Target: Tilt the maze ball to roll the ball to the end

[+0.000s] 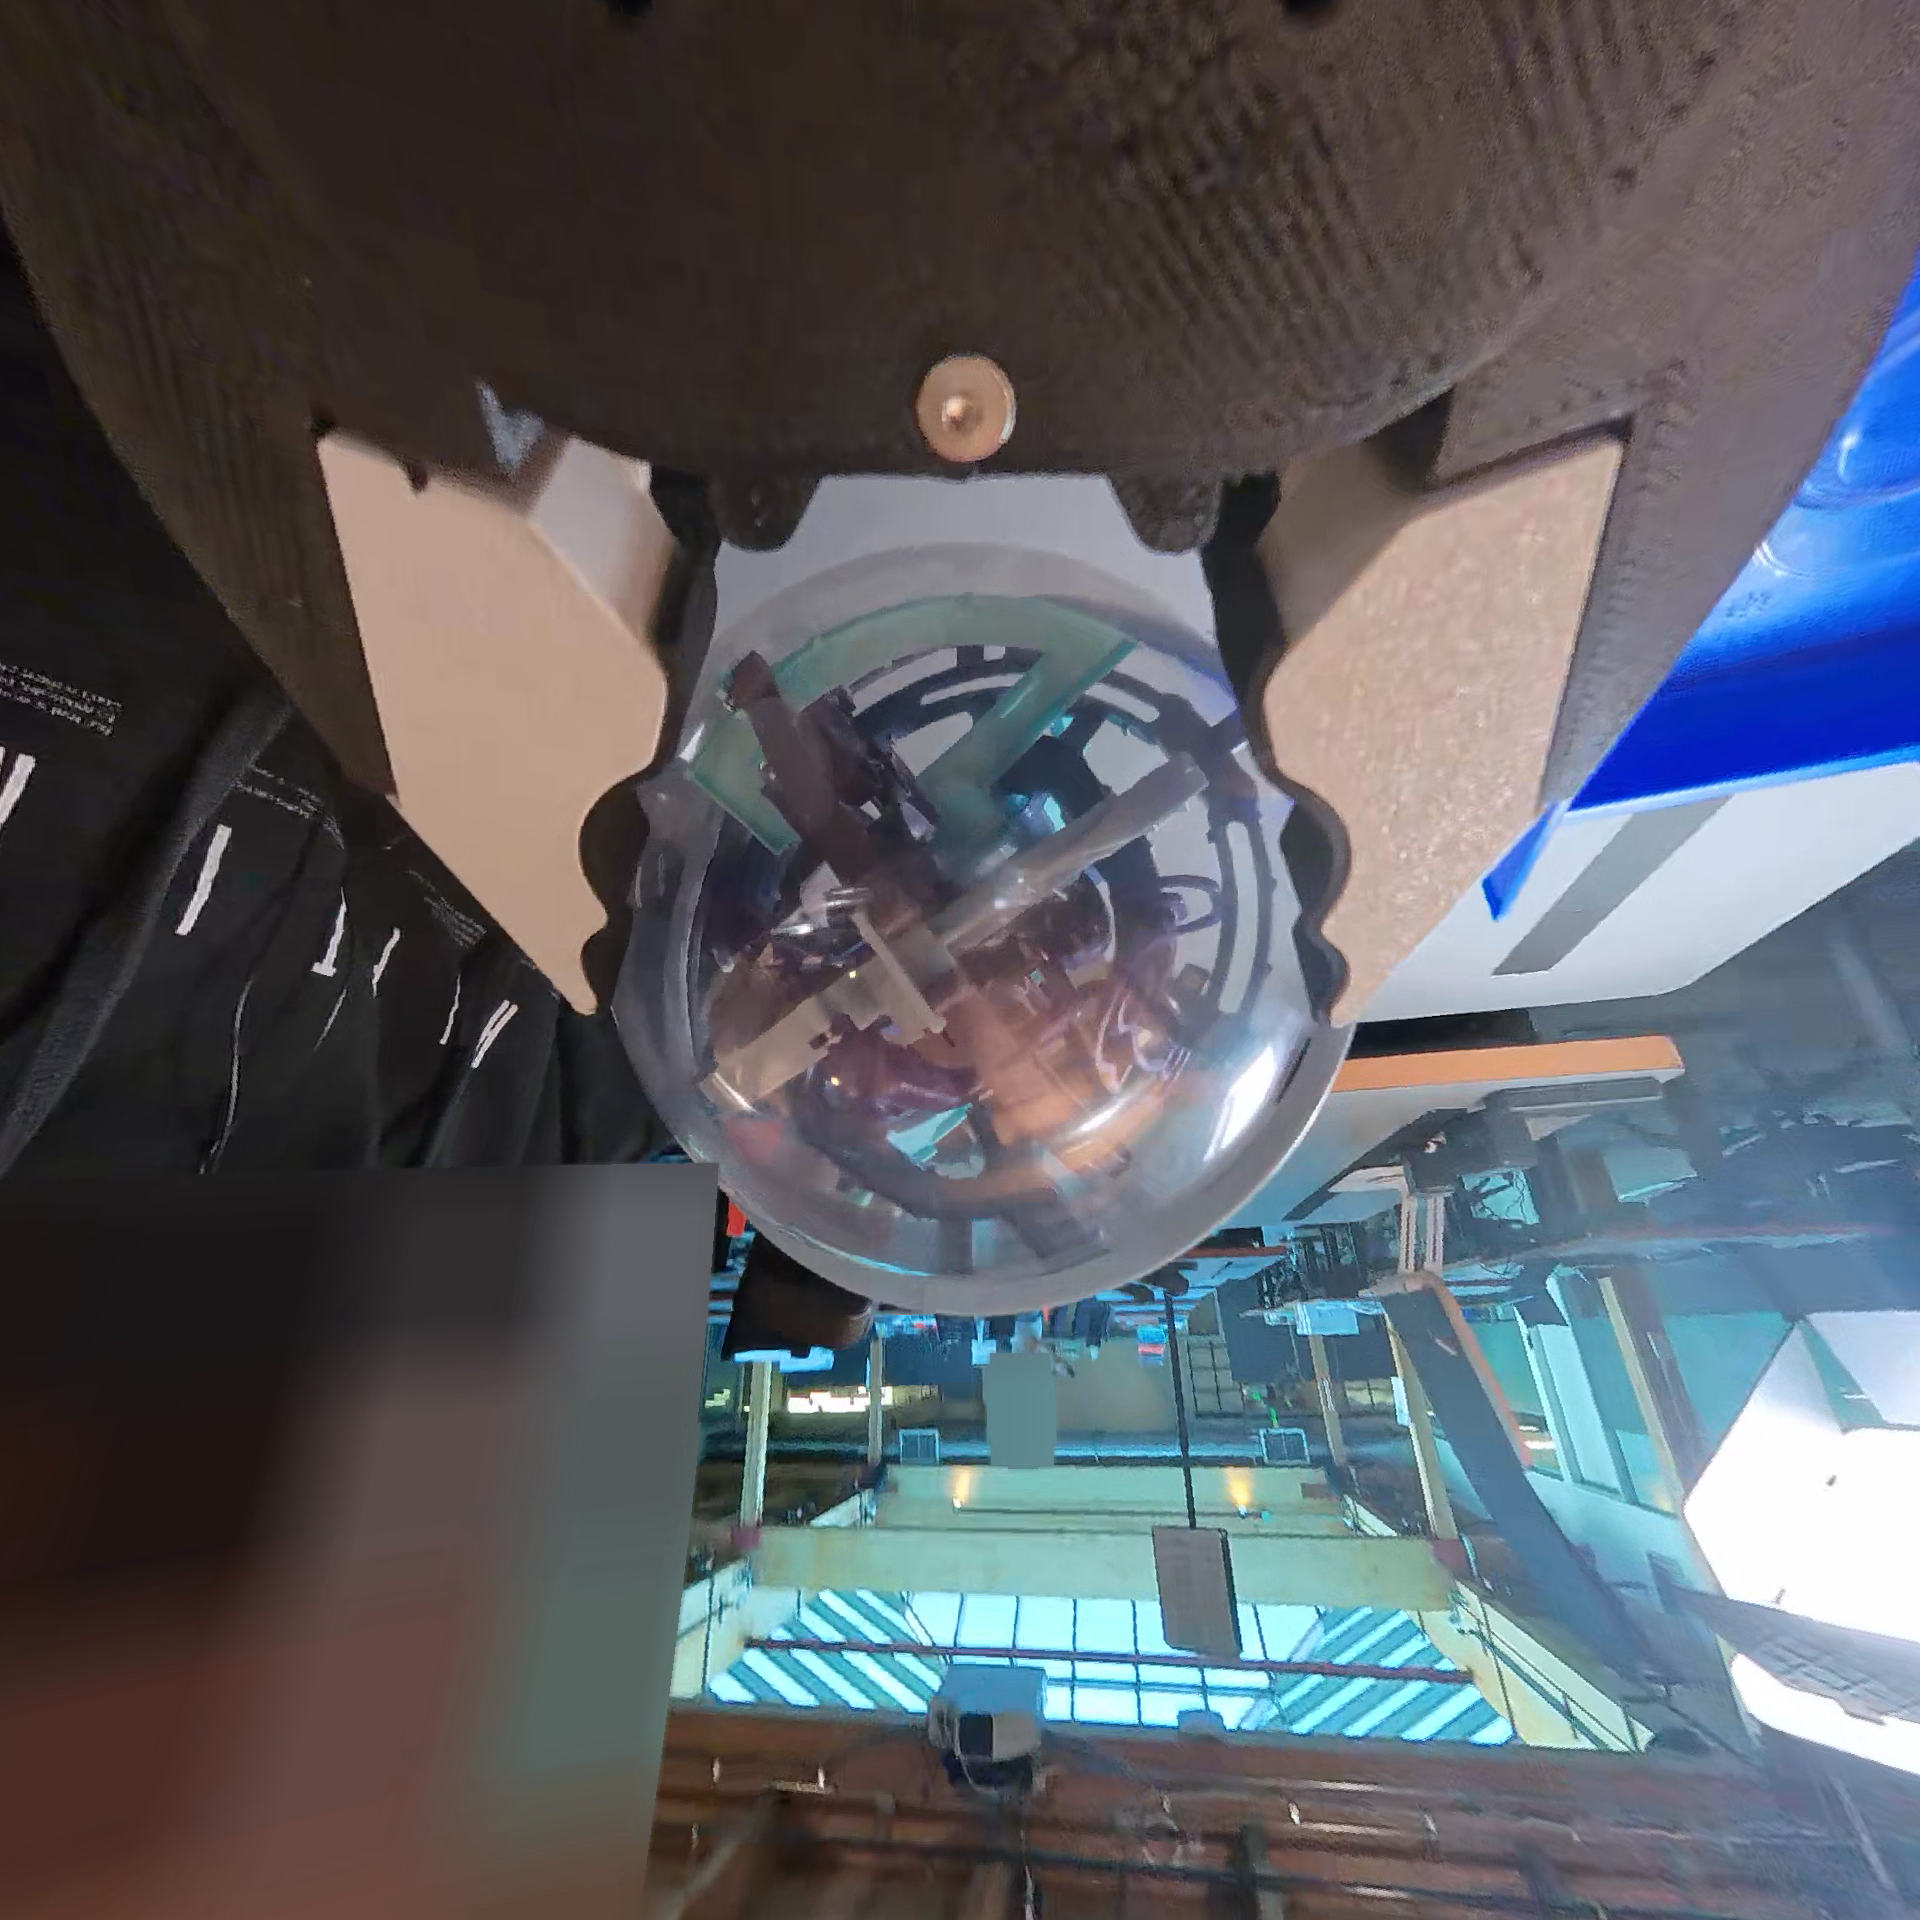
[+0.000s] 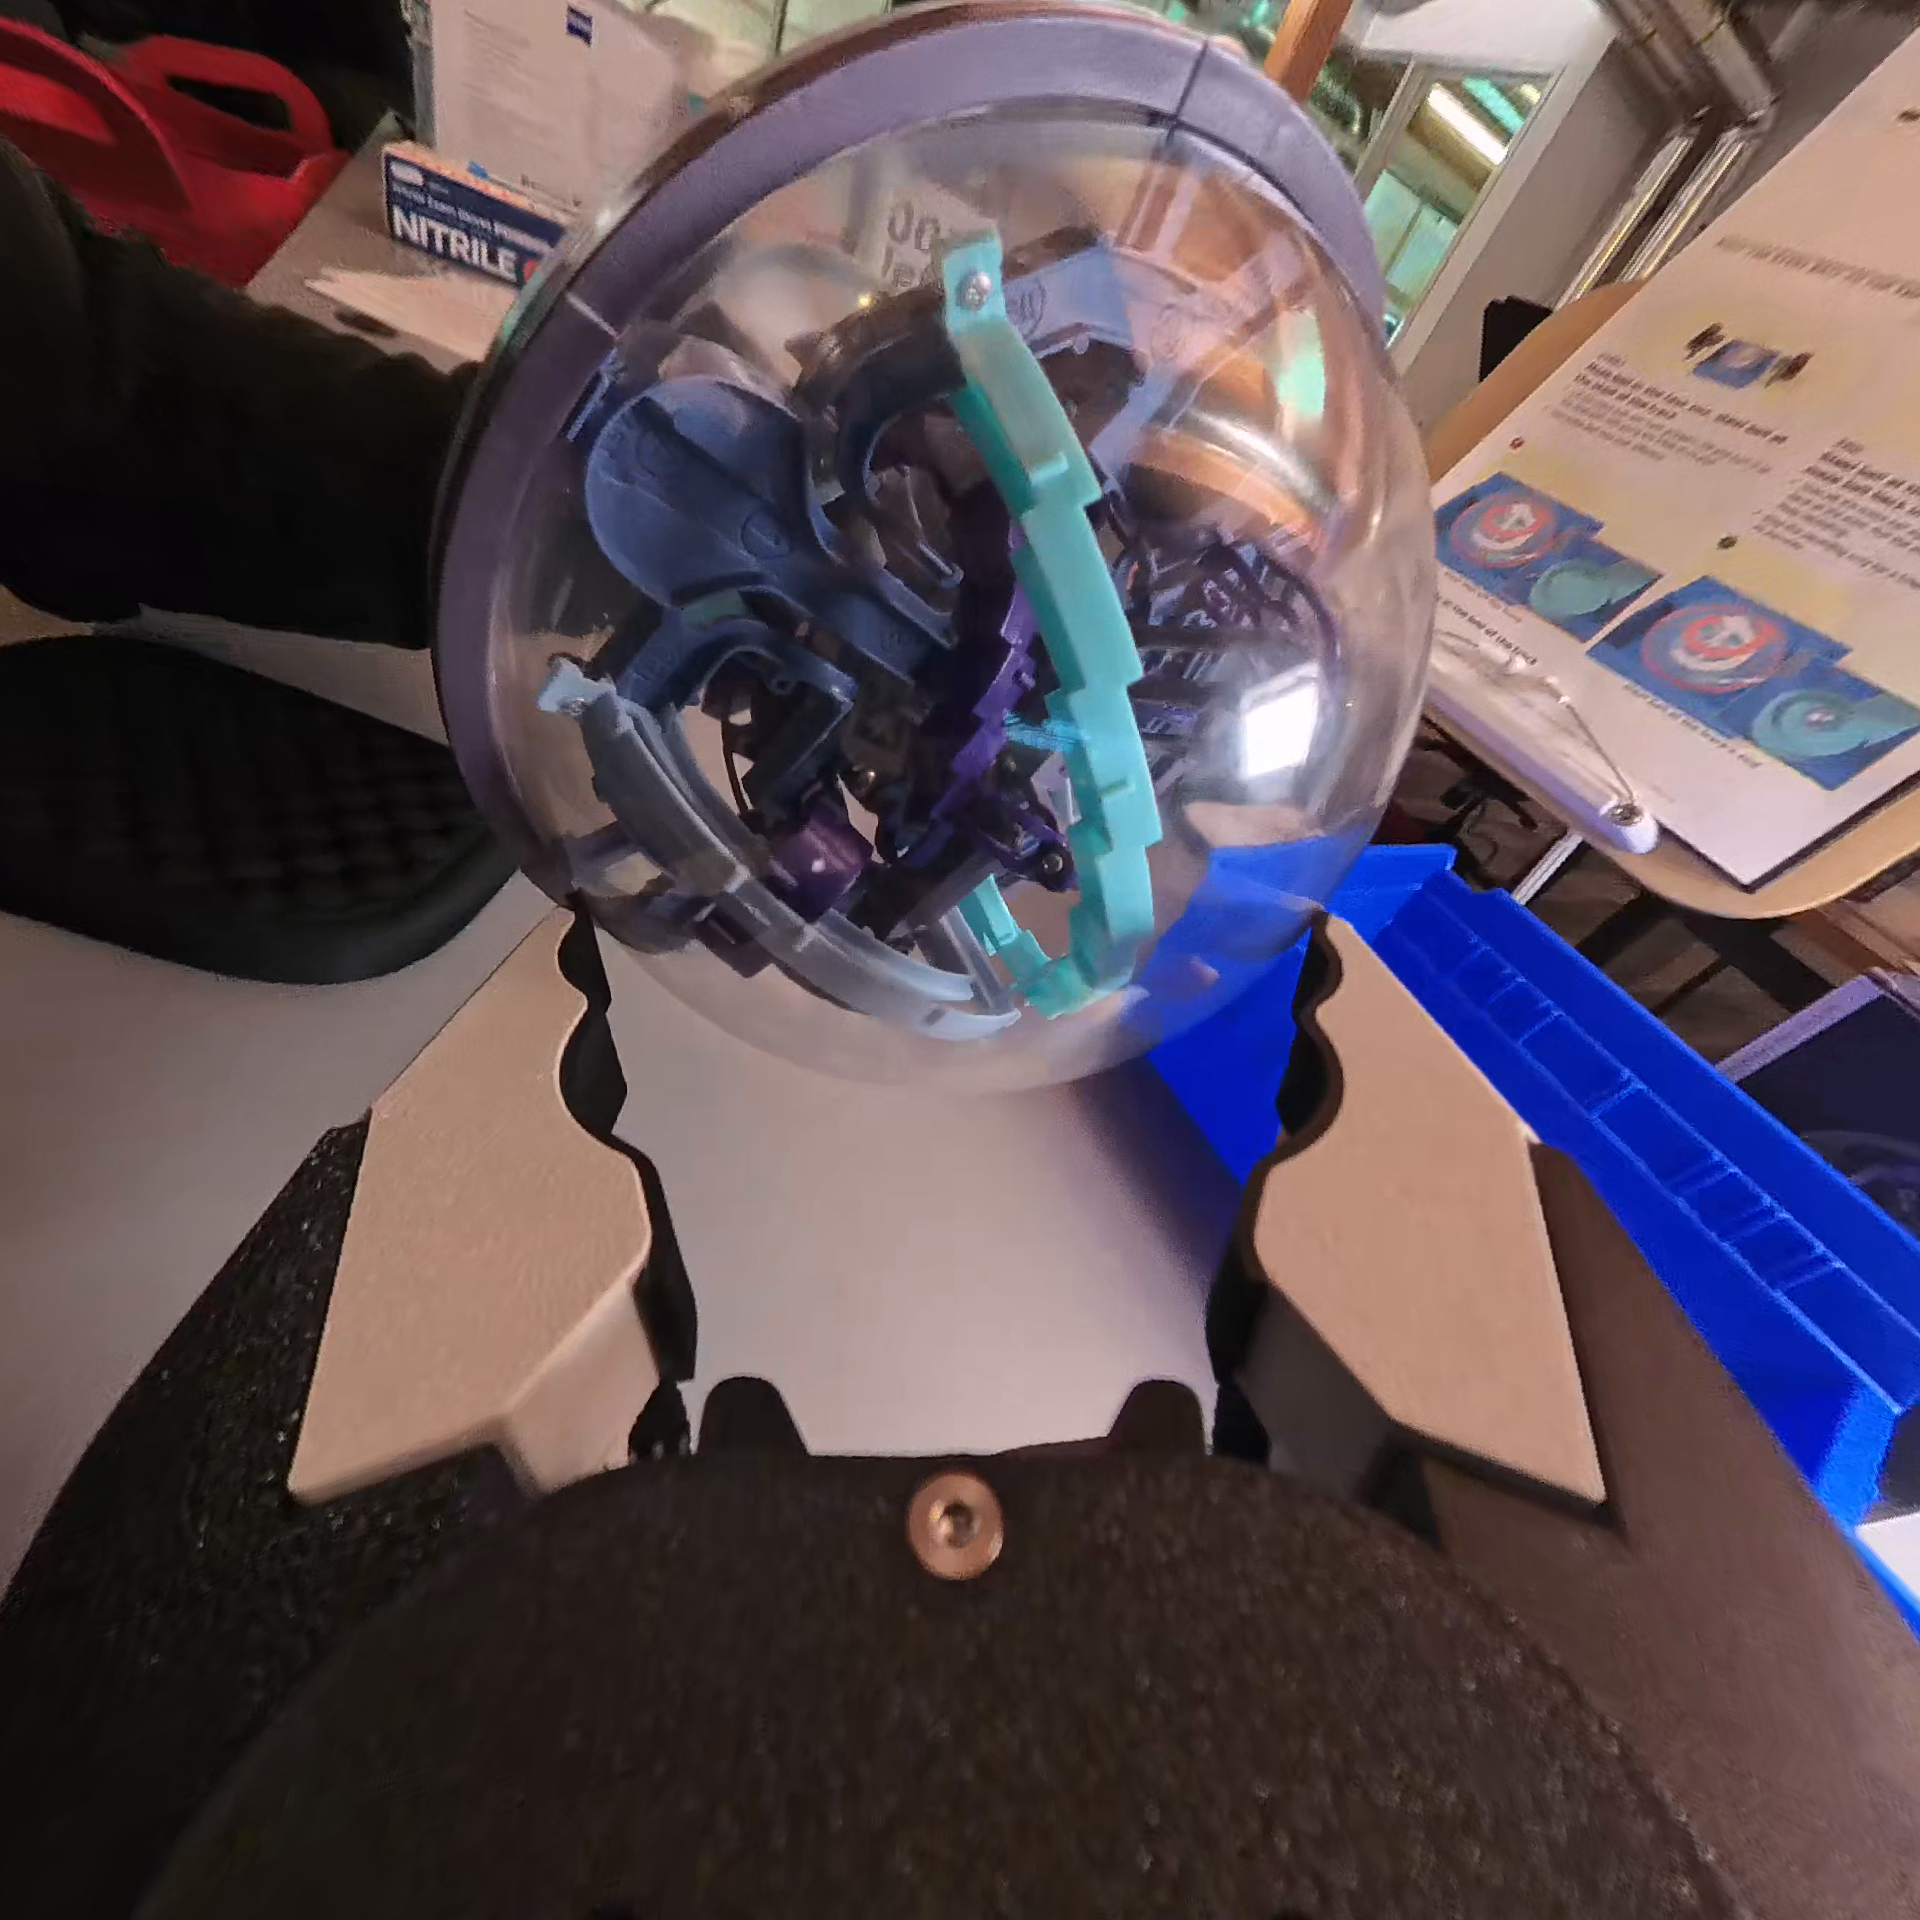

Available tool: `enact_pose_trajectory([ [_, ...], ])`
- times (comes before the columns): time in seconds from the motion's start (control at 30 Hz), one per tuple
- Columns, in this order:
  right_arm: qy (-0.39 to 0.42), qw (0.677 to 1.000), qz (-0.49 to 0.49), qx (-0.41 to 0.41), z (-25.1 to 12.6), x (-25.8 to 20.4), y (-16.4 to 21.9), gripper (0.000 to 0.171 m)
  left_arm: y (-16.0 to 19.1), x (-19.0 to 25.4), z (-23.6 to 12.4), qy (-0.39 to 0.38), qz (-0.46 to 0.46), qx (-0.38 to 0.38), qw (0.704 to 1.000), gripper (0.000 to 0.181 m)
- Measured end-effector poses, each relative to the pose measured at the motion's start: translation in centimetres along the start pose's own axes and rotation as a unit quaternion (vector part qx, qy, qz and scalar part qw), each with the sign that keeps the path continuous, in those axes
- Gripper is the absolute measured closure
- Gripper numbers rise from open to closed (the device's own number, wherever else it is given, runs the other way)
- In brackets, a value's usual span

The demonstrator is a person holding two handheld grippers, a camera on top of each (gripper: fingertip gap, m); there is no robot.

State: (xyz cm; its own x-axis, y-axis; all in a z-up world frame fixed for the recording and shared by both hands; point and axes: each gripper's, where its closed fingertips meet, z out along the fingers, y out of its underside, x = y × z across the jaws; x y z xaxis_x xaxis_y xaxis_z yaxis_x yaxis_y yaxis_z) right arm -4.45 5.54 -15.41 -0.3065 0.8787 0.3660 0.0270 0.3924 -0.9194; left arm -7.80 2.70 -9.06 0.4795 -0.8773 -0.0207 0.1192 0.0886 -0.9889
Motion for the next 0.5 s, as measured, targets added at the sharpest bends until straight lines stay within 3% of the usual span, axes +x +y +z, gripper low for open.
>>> enact_pose_trajectory([
  [0.2,-0.014,1.0,0.019,-0.021,1.1,-0.6,1.5,0.042,1.3,-0.5,-1.1,-0.018,-0.034,0.02,0.999,0.055],
  [0.5,-0.02,0.997,0.069,-0.012,2.9,-0.4,3.9,0.043,2.4,-2.3,-1.8,-0.042,-0.058,-0.016,0.997,0.06],
])
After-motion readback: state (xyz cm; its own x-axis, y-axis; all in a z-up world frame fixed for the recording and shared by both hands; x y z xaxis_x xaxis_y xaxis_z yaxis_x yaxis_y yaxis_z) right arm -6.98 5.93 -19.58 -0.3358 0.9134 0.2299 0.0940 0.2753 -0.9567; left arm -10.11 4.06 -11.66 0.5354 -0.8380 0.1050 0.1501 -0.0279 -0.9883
